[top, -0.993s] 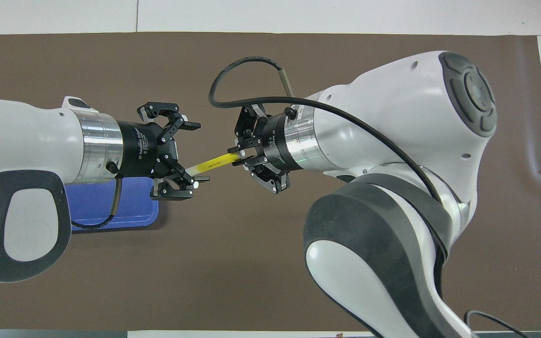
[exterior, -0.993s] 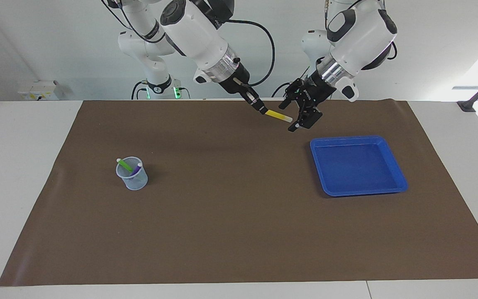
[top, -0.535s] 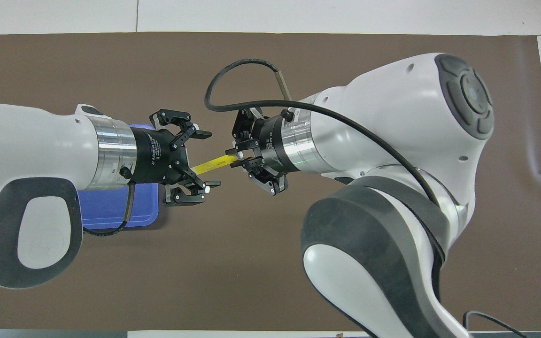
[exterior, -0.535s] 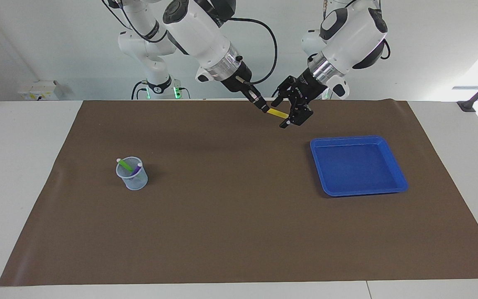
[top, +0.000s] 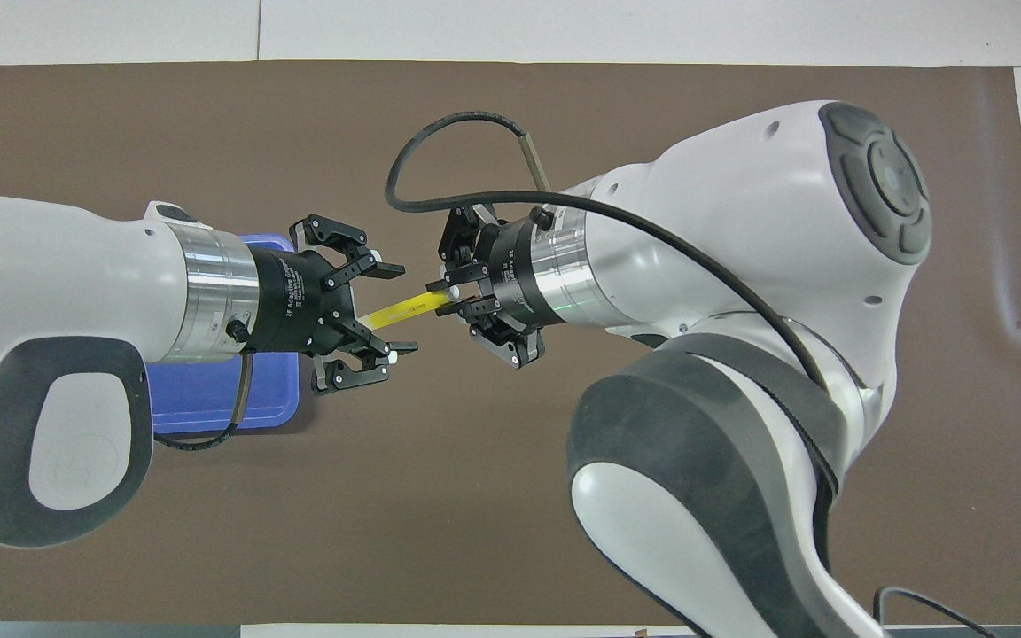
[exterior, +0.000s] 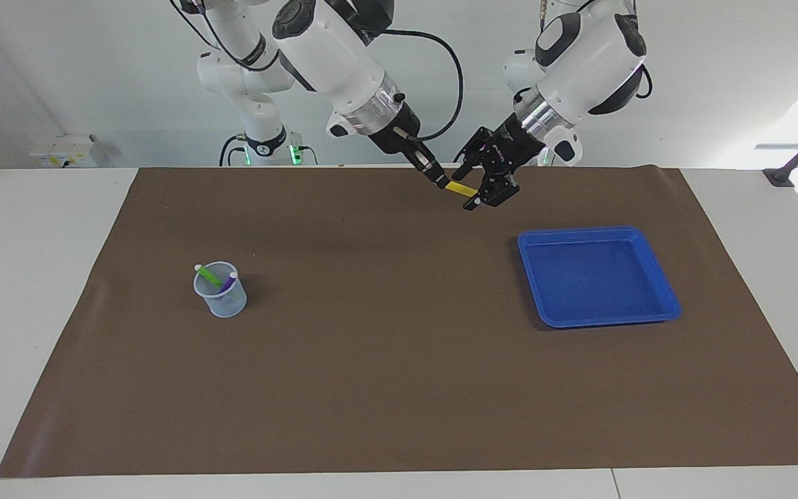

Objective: Right arm passes pens to left for tray arrangement
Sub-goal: 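Close the left gripper on the yellow pen and open the right gripper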

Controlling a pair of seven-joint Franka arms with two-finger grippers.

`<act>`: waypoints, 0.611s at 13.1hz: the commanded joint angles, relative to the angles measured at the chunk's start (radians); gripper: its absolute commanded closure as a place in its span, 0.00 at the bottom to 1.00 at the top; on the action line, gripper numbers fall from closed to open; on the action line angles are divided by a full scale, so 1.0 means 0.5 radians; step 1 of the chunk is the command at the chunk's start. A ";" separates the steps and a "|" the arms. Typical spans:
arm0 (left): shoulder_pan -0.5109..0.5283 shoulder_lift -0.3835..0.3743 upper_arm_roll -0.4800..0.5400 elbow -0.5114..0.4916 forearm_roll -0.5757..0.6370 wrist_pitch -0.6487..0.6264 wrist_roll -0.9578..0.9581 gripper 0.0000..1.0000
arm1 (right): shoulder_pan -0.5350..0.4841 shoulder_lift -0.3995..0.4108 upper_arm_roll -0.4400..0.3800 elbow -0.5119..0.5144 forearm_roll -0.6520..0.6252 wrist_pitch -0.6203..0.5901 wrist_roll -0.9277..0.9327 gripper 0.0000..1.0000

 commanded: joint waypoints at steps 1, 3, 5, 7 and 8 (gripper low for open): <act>-0.008 -0.069 0.027 -0.049 0.034 -0.046 -0.030 0.35 | 0.000 0.011 0.018 0.024 -0.048 -0.018 0.024 1.00; -0.011 -0.072 0.024 -0.052 0.034 -0.043 -0.030 0.44 | 0.006 0.011 0.018 0.018 -0.058 -0.015 0.021 1.00; -0.011 -0.072 0.024 -0.052 0.034 -0.046 -0.030 0.59 | 0.006 0.011 0.018 0.018 -0.058 -0.021 0.021 1.00; -0.011 -0.072 0.024 -0.052 0.034 -0.043 -0.030 0.81 | 0.006 0.008 0.018 0.018 -0.064 -0.036 0.018 1.00; -0.011 -0.072 0.024 -0.052 0.034 -0.043 -0.030 0.98 | 0.003 0.008 0.018 0.018 -0.073 -0.036 0.018 1.00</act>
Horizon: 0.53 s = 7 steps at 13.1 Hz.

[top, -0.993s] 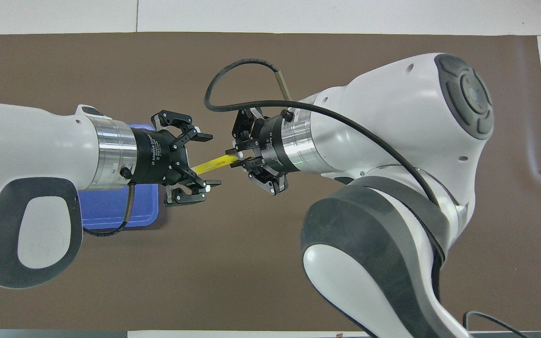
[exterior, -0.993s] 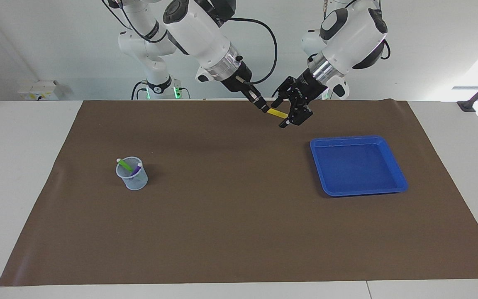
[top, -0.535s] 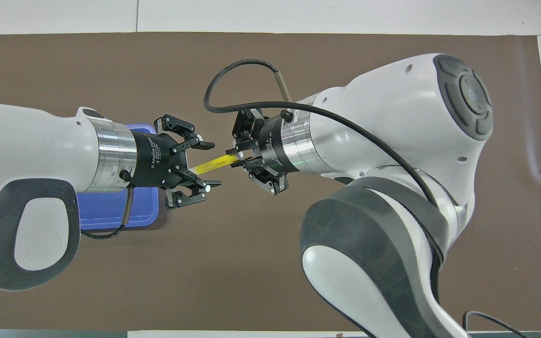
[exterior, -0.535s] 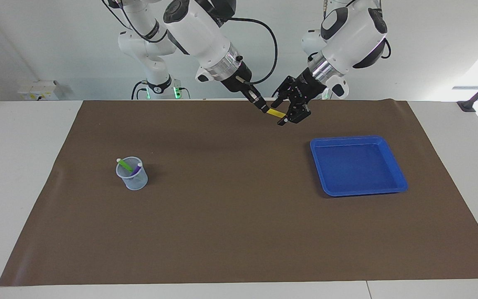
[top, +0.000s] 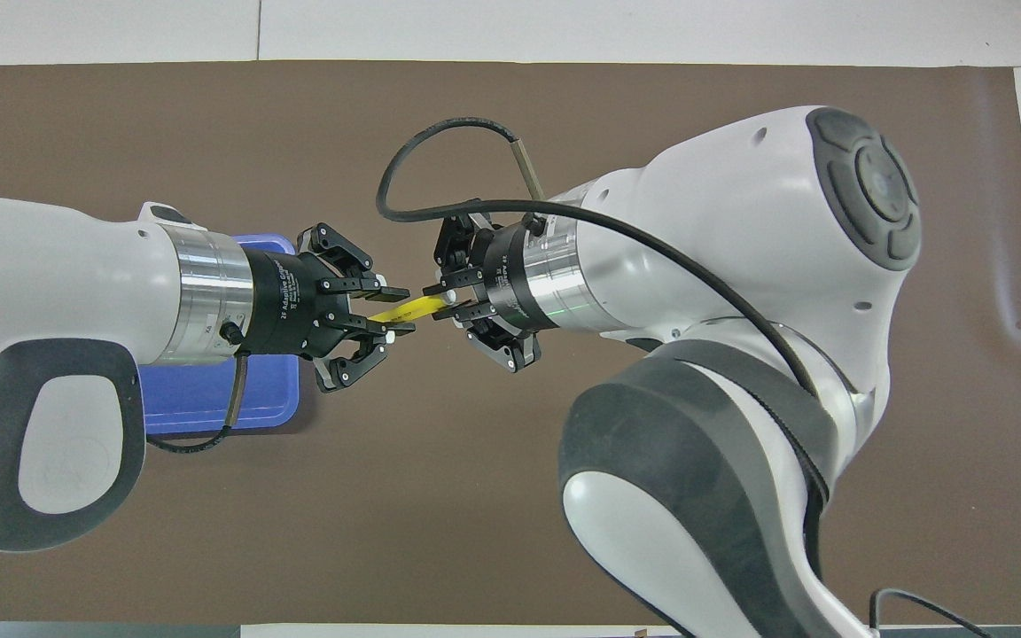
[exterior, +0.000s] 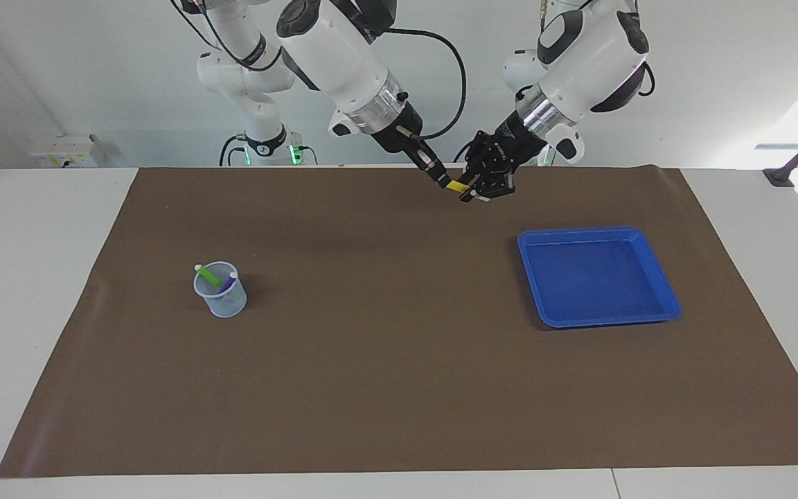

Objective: Right arm passes pens to left for tray arrangement
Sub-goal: 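Close the left gripper on the yellow pen and open the right gripper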

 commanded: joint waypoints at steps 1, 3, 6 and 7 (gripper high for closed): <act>-0.011 -0.060 0.016 -0.052 0.033 -0.027 -0.026 1.00 | -0.012 0.008 0.018 0.018 -0.057 -0.034 0.018 1.00; -0.011 -0.060 0.016 -0.052 0.033 -0.015 -0.029 1.00 | -0.012 0.008 0.018 0.015 -0.057 -0.031 0.012 1.00; -0.008 -0.060 0.019 -0.052 0.033 -0.012 -0.051 1.00 | -0.012 0.008 0.018 0.012 -0.057 -0.031 0.009 1.00; -0.008 -0.060 0.020 -0.049 0.036 -0.012 -0.051 1.00 | -0.012 0.008 0.018 0.012 -0.060 -0.031 0.005 1.00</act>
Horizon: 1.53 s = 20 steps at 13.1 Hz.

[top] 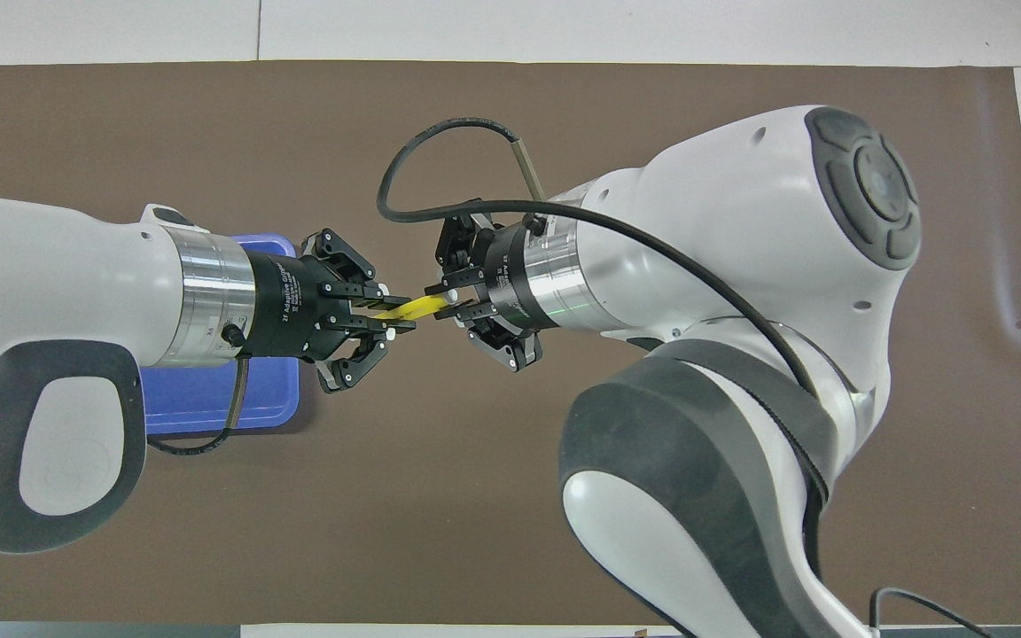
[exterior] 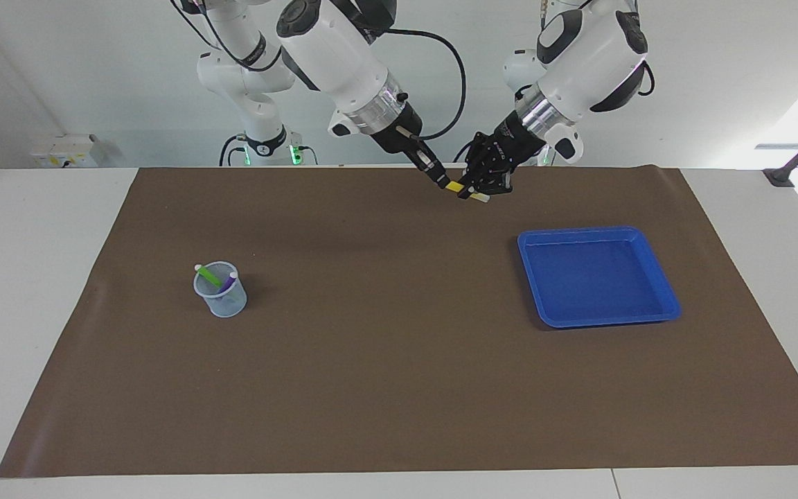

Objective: Right arm passes pens to left for tray arrangement
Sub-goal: 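Close the left gripper on the yellow pen and open the right gripper, then move the yellow pen over the tray while the right gripper withdraws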

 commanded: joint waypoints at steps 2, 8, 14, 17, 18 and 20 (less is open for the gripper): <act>-0.008 -0.058 0.022 -0.052 0.033 0.005 -0.046 1.00 | -0.015 0.007 0.018 0.002 -0.098 -0.031 -0.049 0.83; -0.002 -0.058 0.022 -0.052 0.033 0.014 -0.046 1.00 | -0.049 -0.076 -0.043 -0.050 -0.334 -0.129 -0.242 0.00; 0.096 -0.058 0.025 -0.064 0.085 0.005 0.302 1.00 | -0.064 -0.260 -0.257 -0.344 -0.617 -0.325 -1.042 0.00; 0.185 -0.073 0.032 -0.073 0.085 -0.102 0.890 1.00 | -0.067 -0.361 -0.392 -0.558 -0.831 -0.383 -1.634 0.00; 0.207 -0.082 0.032 -0.073 0.085 -0.151 1.081 1.00 | -0.067 -0.370 -0.402 -0.620 -0.981 -0.383 -1.794 0.00; 0.262 -0.088 0.032 -0.085 0.088 -0.215 1.471 1.00 | -0.082 -0.364 -0.405 -0.706 -1.278 -0.374 -2.046 0.00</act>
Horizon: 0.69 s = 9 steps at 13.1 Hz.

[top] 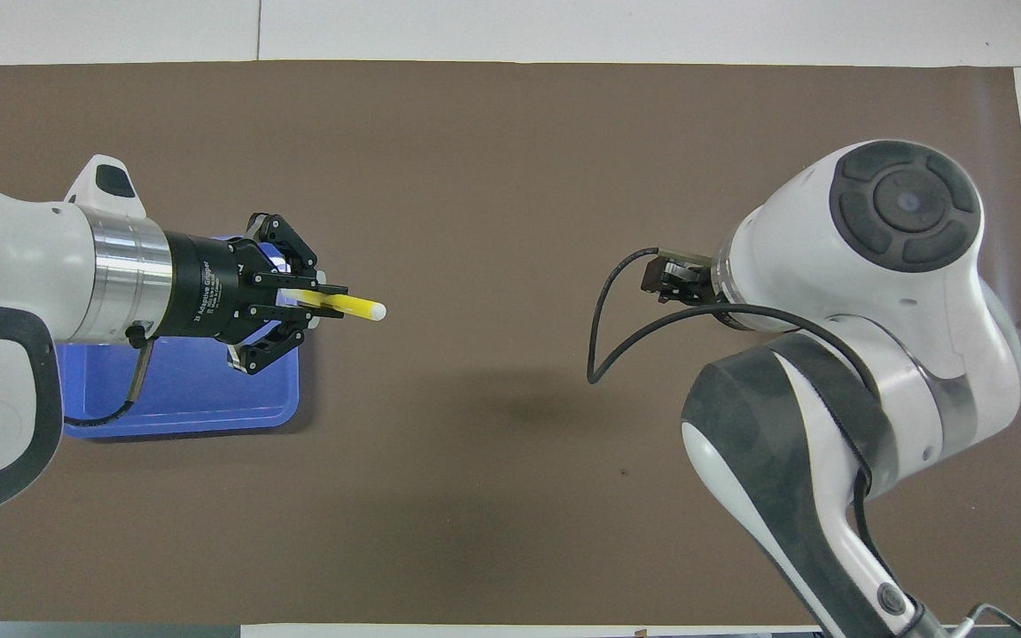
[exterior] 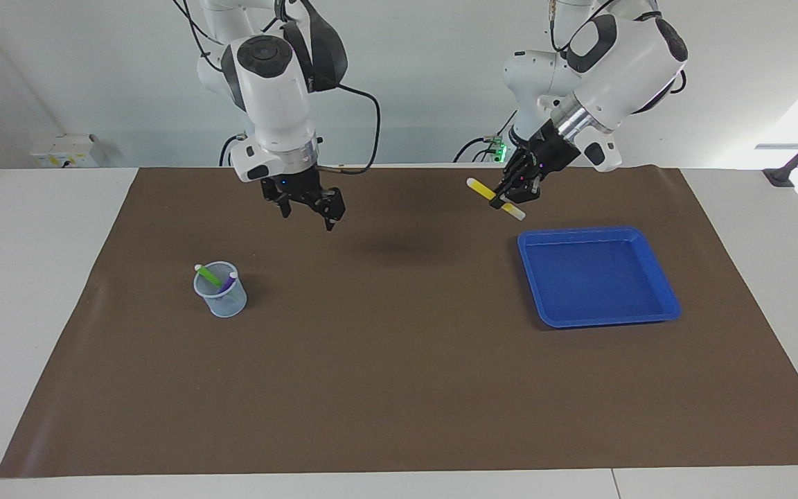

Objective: Right arm passes pens to left for tray arrangement
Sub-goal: 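Move the yellow pen over the tray while the right gripper withdraws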

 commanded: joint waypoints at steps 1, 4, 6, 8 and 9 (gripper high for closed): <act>0.061 -0.081 0.000 -0.086 0.040 -0.087 0.494 1.00 | -0.045 -0.064 0.002 -0.188 -0.284 0.049 -0.342 0.00; 0.104 -0.081 0.000 -0.150 0.181 -0.099 1.003 1.00 | -0.064 0.003 -0.020 -0.320 -0.618 0.260 -0.549 0.00; 0.143 -0.062 0.003 -0.187 0.294 -0.090 1.371 1.00 | -0.082 0.019 -0.044 -0.409 -0.714 0.356 -0.552 0.01; 0.217 0.008 0.003 -0.187 0.426 -0.111 1.767 1.00 | -0.094 0.016 -0.136 -0.474 -0.718 0.472 -0.585 0.03; 0.220 0.051 0.003 -0.187 0.539 -0.109 1.893 1.00 | -0.094 0.013 -0.194 -0.501 -0.718 0.545 -0.613 0.05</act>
